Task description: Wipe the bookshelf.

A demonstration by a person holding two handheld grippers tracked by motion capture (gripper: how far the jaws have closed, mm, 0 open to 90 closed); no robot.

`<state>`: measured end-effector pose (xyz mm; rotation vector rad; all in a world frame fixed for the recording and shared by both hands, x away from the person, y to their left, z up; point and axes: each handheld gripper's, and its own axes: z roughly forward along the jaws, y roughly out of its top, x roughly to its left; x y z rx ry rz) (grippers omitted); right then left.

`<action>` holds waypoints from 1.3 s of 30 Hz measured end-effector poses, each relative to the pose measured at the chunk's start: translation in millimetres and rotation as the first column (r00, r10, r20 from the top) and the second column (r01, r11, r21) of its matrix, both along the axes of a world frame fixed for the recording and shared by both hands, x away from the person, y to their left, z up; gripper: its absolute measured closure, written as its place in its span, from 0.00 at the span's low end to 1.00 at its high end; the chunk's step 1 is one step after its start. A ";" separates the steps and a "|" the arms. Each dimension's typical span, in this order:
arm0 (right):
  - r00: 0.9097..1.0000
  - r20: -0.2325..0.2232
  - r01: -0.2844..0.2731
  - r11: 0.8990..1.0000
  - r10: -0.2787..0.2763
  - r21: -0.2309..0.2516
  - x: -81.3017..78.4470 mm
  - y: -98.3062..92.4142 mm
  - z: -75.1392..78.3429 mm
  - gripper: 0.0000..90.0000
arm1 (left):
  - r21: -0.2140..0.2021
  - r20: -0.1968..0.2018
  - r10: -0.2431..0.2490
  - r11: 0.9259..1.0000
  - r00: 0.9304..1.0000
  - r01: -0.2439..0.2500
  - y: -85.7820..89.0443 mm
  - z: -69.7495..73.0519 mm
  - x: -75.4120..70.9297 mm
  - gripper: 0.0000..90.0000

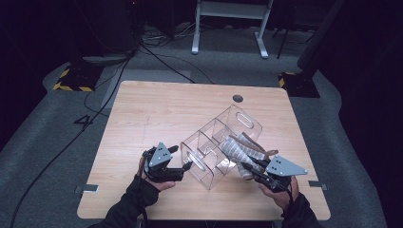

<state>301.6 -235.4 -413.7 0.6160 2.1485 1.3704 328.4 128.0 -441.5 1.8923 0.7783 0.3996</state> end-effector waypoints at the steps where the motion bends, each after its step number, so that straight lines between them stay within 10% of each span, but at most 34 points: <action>1: 1.000 0.018 -0.009 1.000 0.008 0.024 -4.7 1.2 5.4 0.85 | 0.007 0.009 0.018 1.000 1.000 -0.018 -0.7 -0.5 1.8 0.28; 10: 0.987 0.085 -0.141 0.987 0.134 0.077 -30.9 31.3 17.5 0.85 | -0.024 0.000 0.017 1.000 1.000 -0.017 -5.9 -1.2 15.0 0.35; 15: 0.982 -0.043 -0.181 0.983 0.182 0.038 -17.2 45.9 -7.1 0.80 | -0.018 -0.004 0.012 1.000 1.000 -0.012 -7.0 -1.6 19.9 0.43; 19: 0.980 -0.138 -0.159 0.983 0.145 -0.095 -6.0 49.3 -38.8 0.73 | -0.021 -0.011 -0.009 1.000 1.000 0.009 -7.9 -3.2 23.3 0.47; 28: 0.950 -0.269 -0.213 0.959 0.160 -0.184 -14.5 34.3 -59.6 0.60 | -0.018 -0.012 -0.004 1.000 1.000 0.004 -8.6 -4.4 23.4 0.47; 39: 0.986 -0.134 -0.129 0.971 0.104 -0.202 -22.5 36.9 -46.8 0.39 | -0.013 -0.014 -0.016 1.000 1.000 0.015 -9.5 -4.4 23.8 0.46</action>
